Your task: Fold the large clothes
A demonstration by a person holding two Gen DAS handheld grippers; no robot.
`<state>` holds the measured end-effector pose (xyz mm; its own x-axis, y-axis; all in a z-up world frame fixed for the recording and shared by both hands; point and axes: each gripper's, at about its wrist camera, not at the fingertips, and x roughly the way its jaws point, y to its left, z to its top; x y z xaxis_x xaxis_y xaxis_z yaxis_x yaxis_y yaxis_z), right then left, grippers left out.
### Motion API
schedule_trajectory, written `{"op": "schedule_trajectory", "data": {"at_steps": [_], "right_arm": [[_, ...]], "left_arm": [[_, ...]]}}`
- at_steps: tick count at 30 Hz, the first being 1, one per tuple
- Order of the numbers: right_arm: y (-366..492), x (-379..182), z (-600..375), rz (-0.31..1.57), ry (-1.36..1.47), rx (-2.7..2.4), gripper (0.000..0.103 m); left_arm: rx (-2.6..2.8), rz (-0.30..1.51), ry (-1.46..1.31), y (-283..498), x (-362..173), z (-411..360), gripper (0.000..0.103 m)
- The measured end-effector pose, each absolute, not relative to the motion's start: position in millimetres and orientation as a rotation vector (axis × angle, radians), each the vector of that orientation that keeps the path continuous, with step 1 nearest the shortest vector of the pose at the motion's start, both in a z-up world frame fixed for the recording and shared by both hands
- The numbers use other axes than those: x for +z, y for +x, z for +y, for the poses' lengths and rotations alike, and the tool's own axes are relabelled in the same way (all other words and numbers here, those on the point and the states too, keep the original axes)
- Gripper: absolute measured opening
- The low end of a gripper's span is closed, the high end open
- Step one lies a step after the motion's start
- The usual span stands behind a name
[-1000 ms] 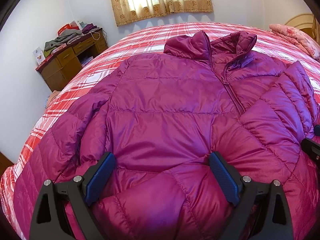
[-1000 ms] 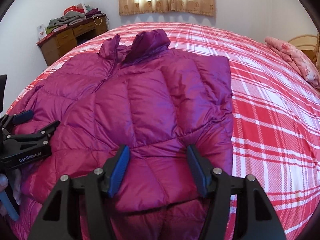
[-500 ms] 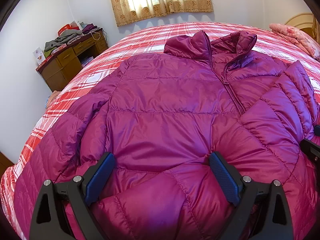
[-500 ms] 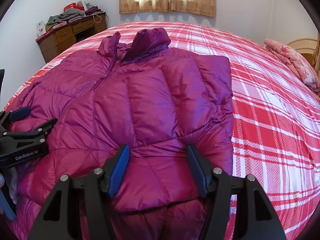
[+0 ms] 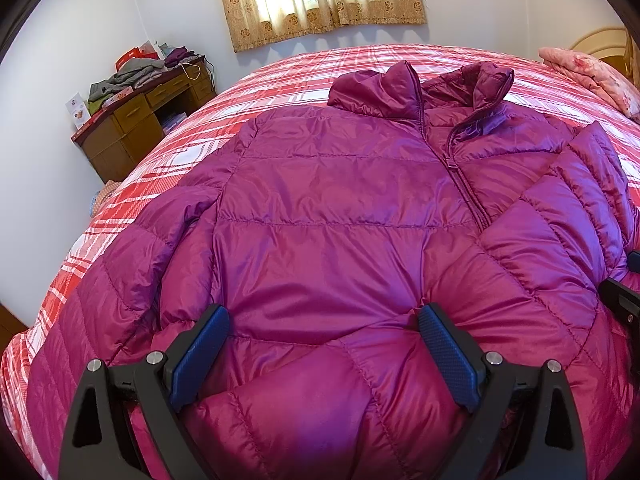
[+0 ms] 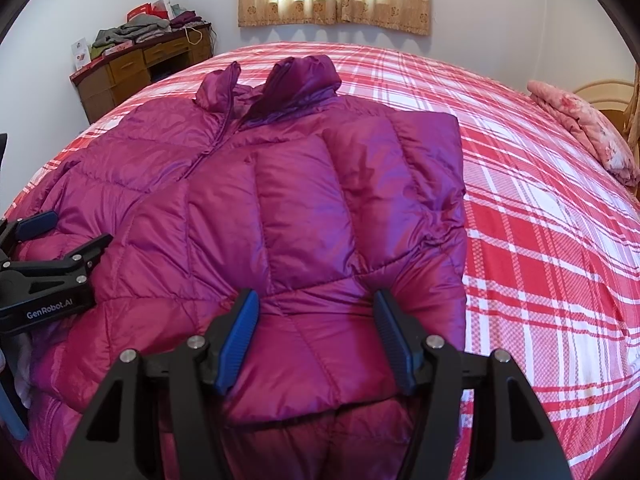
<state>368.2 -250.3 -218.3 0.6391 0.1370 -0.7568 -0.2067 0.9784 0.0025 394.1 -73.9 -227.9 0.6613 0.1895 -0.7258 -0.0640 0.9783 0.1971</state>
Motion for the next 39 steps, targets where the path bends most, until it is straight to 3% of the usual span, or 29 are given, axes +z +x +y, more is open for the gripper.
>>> {"op": "schedule_trajectory", "data": {"at_steps": [7, 11, 13, 18, 23, 32, 33, 35, 37, 39], "right_arm": [[363.9, -210.1, -253.2, 0.854, -0.093, 0.193, 0.063], [336.7, -189.2, -274.6, 0.802, -0.005, 0.18, 0.078], [319.1, -185.6, -285.6, 0.814, 0.031, 0.183, 0.079], [278.0, -192.9, -293.8, 0.836, 0.035, 0.184, 0.079], [256.8, -197.2, -286.5, 0.82, 0.049, 0.18, 0.079], [237.3, -187.7, -254.9, 0.774, 0.003, 0.236, 0.079], [234.1, -187.2, -253.4, 0.769, -0.001, 0.237, 0.079], [230.7, -183.5, -254.1, 0.753, -0.008, 0.239, 0.079], [229.8, -181.5, -257.4, 0.742, -0.007, 0.231, 0.079], [229.9, -180.1, -264.2, 0.733, 0.004, 0.215, 0.079]], "left_arm": [[0.091, 0.826, 0.064, 381.0, -195.2, -53.5, 0.096], [0.044, 0.75, 0.12, 335.5, -149.2, -15.2, 0.097], [0.086, 0.735, 0.151, 313.9, -143.8, 17.9, 0.097], [0.292, 0.804, 0.143, 271.3, -162.4, 123.9, 0.096], [0.393, 0.873, -0.041, 229.7, -183.8, 209.4, 0.096], [0.363, 0.94, -0.273, 229.2, -216.7, 221.8, 0.096], [0.365, 0.926, -0.269, 229.2, -216.5, 219.1, 0.093], [0.357, 0.907, -0.228, 230.3, -212.3, 214.1, 0.042], [0.326, 0.883, -0.201, 232.0, -198.3, 208.5, 0.021], [0.348, 0.825, -0.141, 230.7, -176.5, 200.5, 0.017]]}}
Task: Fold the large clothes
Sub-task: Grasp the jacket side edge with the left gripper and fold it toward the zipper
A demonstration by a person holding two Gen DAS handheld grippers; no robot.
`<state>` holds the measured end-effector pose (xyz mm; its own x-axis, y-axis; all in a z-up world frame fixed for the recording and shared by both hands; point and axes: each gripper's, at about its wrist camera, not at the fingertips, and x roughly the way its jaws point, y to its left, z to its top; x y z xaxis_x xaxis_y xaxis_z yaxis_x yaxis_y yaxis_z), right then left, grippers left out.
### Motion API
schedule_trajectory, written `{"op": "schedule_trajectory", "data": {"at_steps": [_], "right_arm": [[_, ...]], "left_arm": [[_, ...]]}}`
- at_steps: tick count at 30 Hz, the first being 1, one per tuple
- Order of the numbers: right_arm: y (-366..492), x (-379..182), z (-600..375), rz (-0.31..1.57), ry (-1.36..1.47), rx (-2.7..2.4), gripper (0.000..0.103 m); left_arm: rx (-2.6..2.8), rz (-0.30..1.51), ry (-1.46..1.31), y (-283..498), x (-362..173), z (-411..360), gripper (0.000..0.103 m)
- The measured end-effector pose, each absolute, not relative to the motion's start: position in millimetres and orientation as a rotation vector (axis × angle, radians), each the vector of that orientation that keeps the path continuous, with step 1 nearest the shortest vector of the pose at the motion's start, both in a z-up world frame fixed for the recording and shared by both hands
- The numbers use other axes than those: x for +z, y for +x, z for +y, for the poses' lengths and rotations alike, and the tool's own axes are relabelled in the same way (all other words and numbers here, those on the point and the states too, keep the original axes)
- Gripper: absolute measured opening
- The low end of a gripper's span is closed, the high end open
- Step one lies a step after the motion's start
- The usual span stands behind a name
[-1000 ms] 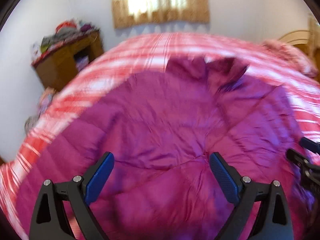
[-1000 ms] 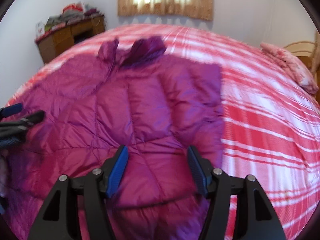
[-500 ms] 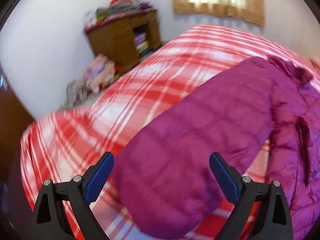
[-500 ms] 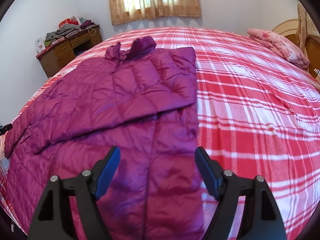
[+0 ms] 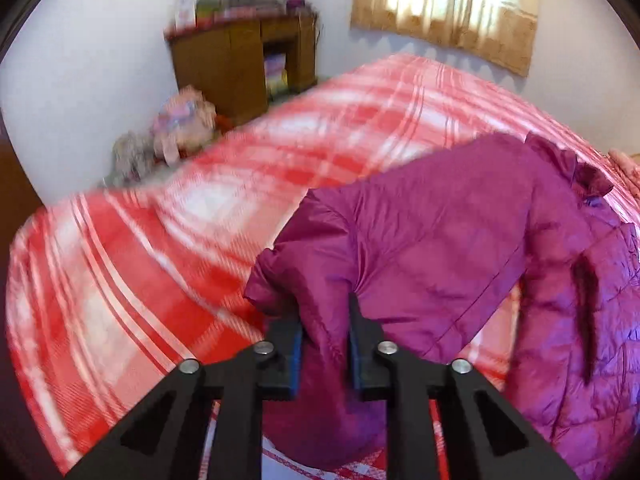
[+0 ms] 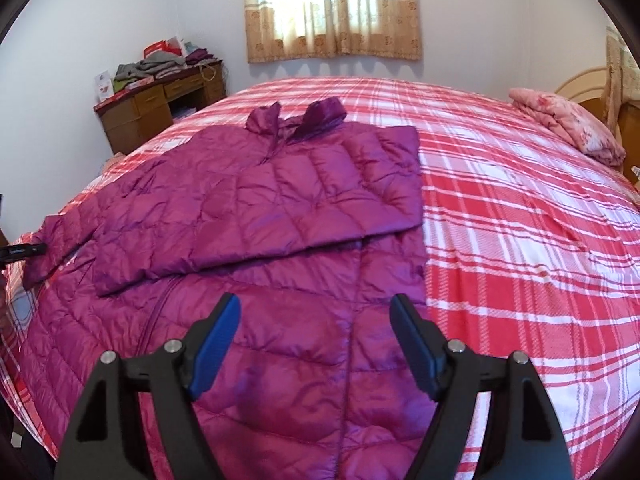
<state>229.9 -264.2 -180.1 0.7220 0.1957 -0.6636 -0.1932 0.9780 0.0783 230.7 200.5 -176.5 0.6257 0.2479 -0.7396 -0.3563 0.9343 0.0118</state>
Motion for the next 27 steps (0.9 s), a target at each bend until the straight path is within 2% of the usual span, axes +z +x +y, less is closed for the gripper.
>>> {"op": "schedule_trajectory", "data": {"at_steps": [5, 10, 16, 21, 22, 23, 24, 25, 26, 27], "right_arm": [[235.7, -177.6, -281.1, 0.718, 0.042, 0.169, 0.079], [236.3, -175.7, -295.7, 0.707, 0.069, 0.146, 0.079], [233.9, -176.3, -308.6, 0.704, 0.099, 0.134, 0.079], [232.2, -179.9, -319.5, 0.711, 0.125, 0.124, 0.079], [232.2, -180.8, -321.6, 0.713, 0.129, 0.121, 0.079], [232.5, -181.8, -323.6, 0.716, 0.13, 0.118, 0.079], [232.9, -182.5, -325.6, 0.718, 0.131, 0.117, 0.079], [233.5, -183.6, -327.3, 0.722, 0.133, 0.116, 0.079], [234.3, -184.9, -328.9, 0.728, 0.134, 0.115, 0.079], [234.8, -185.8, -330.2, 0.732, 0.135, 0.114, 0.079]], "left_arm": [[0.36, 0.62, 0.028, 228.9, -105.4, 154.3, 0.015], [0.233, 0.529, 0.111, 243.8, -66.3, 84.4, 0.014], [0.054, 0.462, 0.202, 262.8, -57.5, -20.4, 0.012], [-0.072, 0.459, 0.287, 273.3, -77.8, -104.4, 0.014], [-0.081, 0.468, 0.303, 274.1, -81.7, -114.2, 0.021], [-0.083, 0.481, 0.335, 274.5, -89.2, -127.7, 0.038], [-0.076, 0.482, 0.36, 275.1, -95.4, -138.0, 0.051], [-0.077, 0.47, 0.371, 273.8, -99.9, -146.0, 0.077], [-0.078, 0.447, 0.373, 270.8, -101.9, -151.6, 0.086], [-0.081, 0.432, 0.37, 269.1, -101.7, -152.7, 0.086]]}}
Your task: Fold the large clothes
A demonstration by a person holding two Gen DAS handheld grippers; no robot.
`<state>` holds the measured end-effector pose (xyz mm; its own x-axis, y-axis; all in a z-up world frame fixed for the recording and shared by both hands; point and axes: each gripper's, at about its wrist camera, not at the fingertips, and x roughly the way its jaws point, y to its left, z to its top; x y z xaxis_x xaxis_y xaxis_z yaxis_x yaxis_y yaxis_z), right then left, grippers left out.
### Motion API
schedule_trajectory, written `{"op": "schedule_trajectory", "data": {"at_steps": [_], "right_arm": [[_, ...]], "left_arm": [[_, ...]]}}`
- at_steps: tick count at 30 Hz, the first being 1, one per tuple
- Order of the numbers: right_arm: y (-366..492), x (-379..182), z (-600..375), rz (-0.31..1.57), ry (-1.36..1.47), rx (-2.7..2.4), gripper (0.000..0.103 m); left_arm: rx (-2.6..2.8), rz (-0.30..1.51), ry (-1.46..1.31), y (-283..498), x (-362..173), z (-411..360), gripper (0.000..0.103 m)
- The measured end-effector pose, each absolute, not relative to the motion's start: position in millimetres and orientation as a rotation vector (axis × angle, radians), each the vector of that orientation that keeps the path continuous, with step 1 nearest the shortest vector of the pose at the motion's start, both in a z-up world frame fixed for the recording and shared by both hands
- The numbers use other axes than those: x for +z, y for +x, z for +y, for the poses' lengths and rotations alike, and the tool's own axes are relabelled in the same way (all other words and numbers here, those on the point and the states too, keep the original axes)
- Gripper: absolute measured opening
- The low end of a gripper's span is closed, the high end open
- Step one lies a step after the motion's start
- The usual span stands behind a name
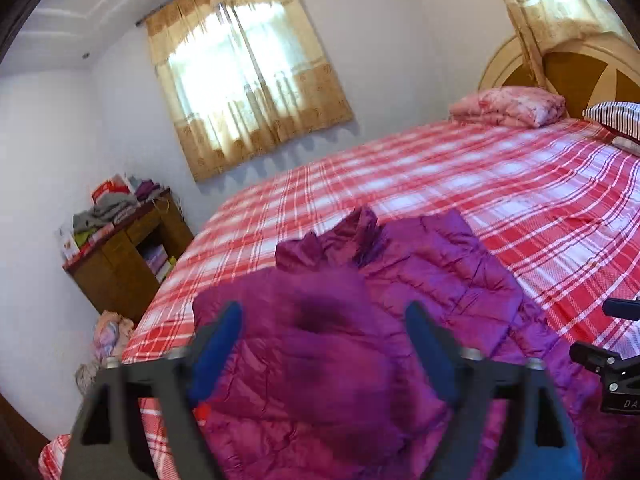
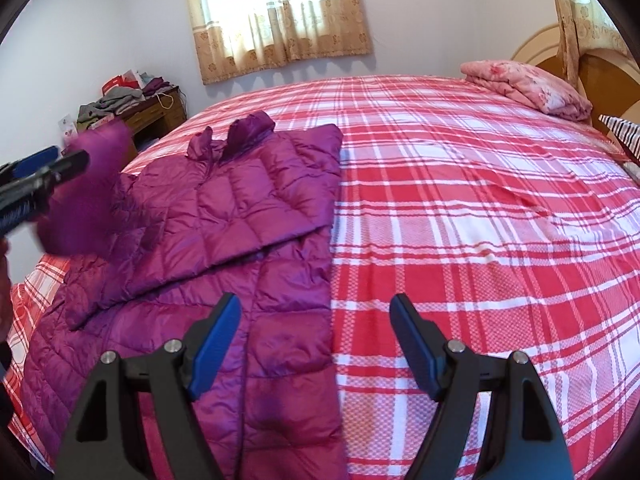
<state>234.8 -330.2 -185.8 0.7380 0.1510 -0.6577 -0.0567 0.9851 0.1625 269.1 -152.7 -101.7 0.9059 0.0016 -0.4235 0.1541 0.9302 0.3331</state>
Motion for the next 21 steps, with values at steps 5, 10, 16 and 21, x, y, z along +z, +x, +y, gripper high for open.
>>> {"op": "schedule_trajectory", "data": {"at_steps": [5, 10, 16, 21], "right_arm": [[238.6, -187.8, -333.2, 0.751, 0.134, 0.116, 0.079], [246.1, -181.3, -325.5, 0.764, 0.126, 0.163, 0.082], [276.1, -167.5, -296.8, 0.789, 0.104, 0.249, 0.082], [310.9, -170.5, -267.9, 0.843, 0.11, 0.314, 0.082]], "left_arm": [[-0.124, 0.41, 0.336, 257.7, -96.4, -140.5, 0.088], [-0.012, 0.423, 0.307, 259.8, -102.7, -92.1, 0.091], [0.239, 0.625, 0.273, 295.9, -157.2, -9.9, 0.091], [0.33, 0.745, 0.174, 311.7, -195.2, 38.8, 0.091]]}}
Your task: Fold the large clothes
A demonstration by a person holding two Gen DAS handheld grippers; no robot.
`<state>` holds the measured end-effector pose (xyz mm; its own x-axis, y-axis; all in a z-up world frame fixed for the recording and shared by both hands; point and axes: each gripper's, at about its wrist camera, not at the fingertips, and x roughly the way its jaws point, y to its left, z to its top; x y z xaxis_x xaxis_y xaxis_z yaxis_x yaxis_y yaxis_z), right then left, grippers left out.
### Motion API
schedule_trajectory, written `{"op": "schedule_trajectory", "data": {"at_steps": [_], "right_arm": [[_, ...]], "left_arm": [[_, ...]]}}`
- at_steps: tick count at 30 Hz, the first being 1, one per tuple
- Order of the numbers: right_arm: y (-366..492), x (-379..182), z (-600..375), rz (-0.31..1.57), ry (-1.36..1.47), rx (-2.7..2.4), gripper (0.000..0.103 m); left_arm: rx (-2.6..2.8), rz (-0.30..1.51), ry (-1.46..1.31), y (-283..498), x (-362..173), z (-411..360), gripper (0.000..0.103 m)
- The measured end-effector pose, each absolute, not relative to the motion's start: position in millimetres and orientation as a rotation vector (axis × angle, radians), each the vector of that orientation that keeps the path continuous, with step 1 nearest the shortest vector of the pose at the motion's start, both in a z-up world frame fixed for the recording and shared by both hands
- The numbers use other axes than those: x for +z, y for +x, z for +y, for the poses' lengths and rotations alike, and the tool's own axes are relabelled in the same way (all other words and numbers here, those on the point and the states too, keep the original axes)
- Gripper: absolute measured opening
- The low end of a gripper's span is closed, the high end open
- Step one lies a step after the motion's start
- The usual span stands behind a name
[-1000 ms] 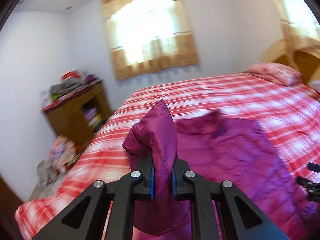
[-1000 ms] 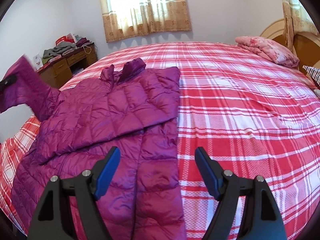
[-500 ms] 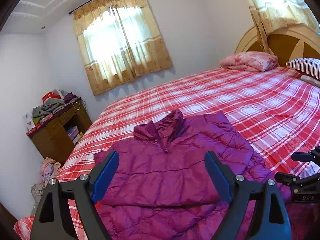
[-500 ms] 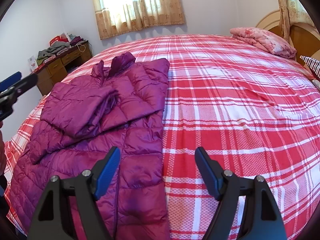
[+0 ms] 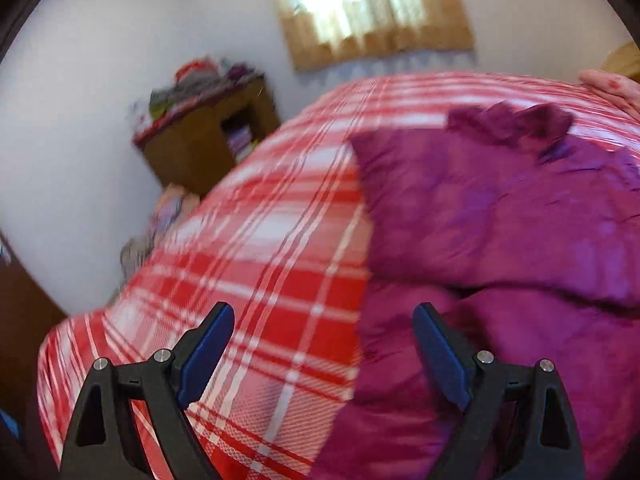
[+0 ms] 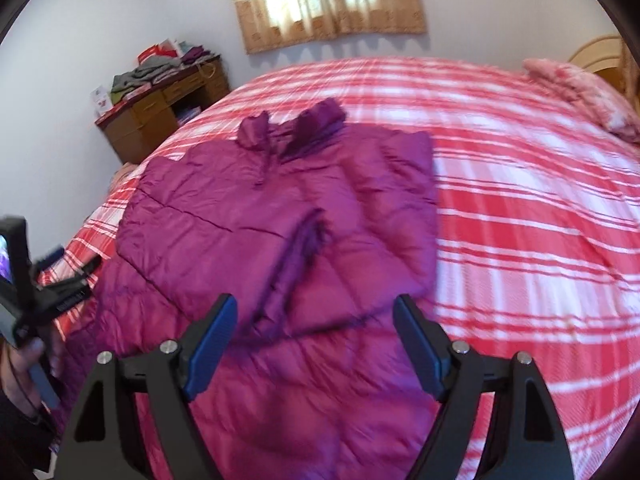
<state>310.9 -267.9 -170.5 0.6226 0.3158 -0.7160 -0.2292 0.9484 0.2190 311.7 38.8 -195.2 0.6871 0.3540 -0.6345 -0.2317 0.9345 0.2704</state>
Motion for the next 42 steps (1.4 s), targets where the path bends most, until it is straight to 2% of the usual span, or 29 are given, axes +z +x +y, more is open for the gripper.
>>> {"op": "schedule_trajectory", "data": {"at_steps": [3, 4, 6, 8, 9, 11, 17, 18, 19, 20, 21, 22, 24, 27, 30, 34, 38, 42], "right_arm": [[328.8, -180.9, -252.2, 0.895, 0.125, 0.35, 0.081], [334.7, -187.1, -245.8, 0.923, 0.124, 0.36, 0.077], [340.4, -195.0, -237.7, 0.96, 0.128, 0.388, 0.046], [337.2, -197.4, -235.5, 0.958, 0.151, 0.419, 0.027], [334.3, -195.4, -237.2, 0.947, 0.151, 0.418, 0.02], [324.3, -190.0, -242.1, 0.918, 0.138, 0.403, 0.016], [311.5, -189.8, -264.3, 0.904, 0.15, 0.351, 0.015], [311.0, -193.9, -266.3, 0.917, 0.156, 0.352, 0.017], [310.9, -196.3, -267.8, 0.925, 0.162, 0.354, 0.021], [310.8, -197.1, -270.1, 0.926, 0.165, 0.343, 0.033], [311.1, -196.1, -272.9, 0.925, 0.17, 0.333, 0.04], [311.1, -194.4, -277.2, 0.927, 0.188, 0.324, 0.042], [308.0, -186.9, -285.9, 0.921, 0.208, 0.325, 0.058], [301.1, -168.5, -298.2, 0.867, 0.184, 0.253, 0.056], [302.3, -149.7, -304.9, 0.831, 0.196, 0.217, 0.039], [317.9, -131.8, -282.1, 0.801, 0.182, 0.238, 0.035], [336.2, -138.7, -246.1, 0.802, 0.144, 0.286, 0.034], [353.3, -165.5, -225.1, 0.835, 0.137, 0.291, 0.03]], "left_arm": [[0.339, 0.79, 0.143, 316.2, -212.4, 49.7, 0.091], [0.34, 0.795, 0.139, 317.3, -215.5, 50.6, 0.091], [0.338, 0.796, 0.135, 317.6, -218.0, 51.7, 0.091], [0.334, 0.795, 0.131, 316.3, -220.6, 52.1, 0.091], [0.33, 0.797, 0.127, 316.2, -219.5, 54.3, 0.091], [0.324, 0.802, 0.115, 317.6, -220.9, 57.2, 0.091], [0.315, 0.817, 0.113, 319.0, -221.3, 57.2, 0.091], [0.311, 0.824, 0.115, 319.3, -220.9, 57.1, 0.091], [0.307, 0.832, 0.115, 319.5, -219.8, 57.6, 0.091], [0.301, 0.842, 0.114, 319.8, -218.3, 58.6, 0.091], [0.293, 0.857, 0.112, 319.8, -214.2, 60.1, 0.091], [0.286, 0.866, 0.105, 319.4, -209.9, 61.3, 0.091], [0.267, 0.867, 0.081, 318.4, -194.2, 65.2, 0.091], [0.241, 0.82, 0.05, 321.1, -164.4, 64.3, 0.091], [0.213, 0.771, 0.029, 332.6, -139.6, 51.0, 0.091], [0.173, 0.727, 0.043, 365.8, -121.4, 16.1, 0.091], [0.159, 0.717, 0.014, 402.5, -130.4, -6.7, 0.091], [0.218, 0.798, 0.053, 445.3, -174.9, -11.8, 0.091]]}}
